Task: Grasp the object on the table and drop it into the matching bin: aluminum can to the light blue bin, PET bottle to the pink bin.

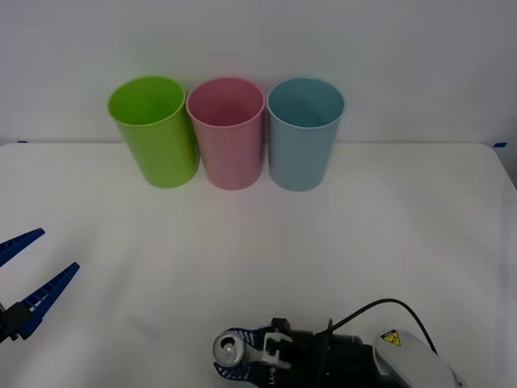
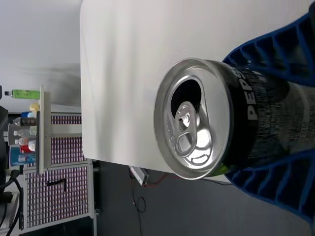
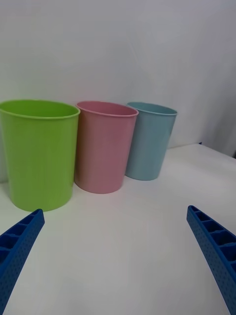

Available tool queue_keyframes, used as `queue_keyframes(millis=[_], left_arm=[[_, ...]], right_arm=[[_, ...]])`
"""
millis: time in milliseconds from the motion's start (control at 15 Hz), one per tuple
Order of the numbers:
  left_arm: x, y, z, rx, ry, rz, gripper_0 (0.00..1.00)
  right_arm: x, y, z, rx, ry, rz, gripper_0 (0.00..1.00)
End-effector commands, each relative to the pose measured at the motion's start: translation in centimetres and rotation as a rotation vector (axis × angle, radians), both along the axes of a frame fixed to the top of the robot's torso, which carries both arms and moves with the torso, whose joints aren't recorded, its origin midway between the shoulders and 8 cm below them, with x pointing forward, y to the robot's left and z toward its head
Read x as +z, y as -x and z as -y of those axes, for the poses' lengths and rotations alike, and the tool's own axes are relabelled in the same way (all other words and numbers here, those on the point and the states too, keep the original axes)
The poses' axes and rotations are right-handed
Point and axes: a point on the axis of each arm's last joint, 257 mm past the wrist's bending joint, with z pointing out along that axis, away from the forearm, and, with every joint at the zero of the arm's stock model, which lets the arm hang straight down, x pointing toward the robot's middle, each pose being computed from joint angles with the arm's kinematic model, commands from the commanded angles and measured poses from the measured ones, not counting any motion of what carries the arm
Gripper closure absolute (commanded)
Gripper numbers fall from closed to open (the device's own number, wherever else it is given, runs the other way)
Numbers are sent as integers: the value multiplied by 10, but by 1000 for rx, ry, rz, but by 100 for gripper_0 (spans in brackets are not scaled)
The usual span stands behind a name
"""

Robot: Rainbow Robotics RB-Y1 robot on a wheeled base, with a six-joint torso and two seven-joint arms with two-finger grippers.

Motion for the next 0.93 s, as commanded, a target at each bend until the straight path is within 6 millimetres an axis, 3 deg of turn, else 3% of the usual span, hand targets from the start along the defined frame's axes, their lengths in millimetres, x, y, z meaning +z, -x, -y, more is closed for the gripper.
queue_keyframes(millis=[67,467,733,933], left_arm=[[0,0,0,0,0,0,0],[0,0,0,0,0,0,0],[0,0,0,0,0,0,0],[0,0,0,0,0,0,0]], right_arm=[[3,0,-4,-3,-12,-7,100],[27,-16,-2,-52,-89,-22,100],[60,-40,22,-123,-157,-14,100],[104,-57,50,-205,-226,-55,100]])
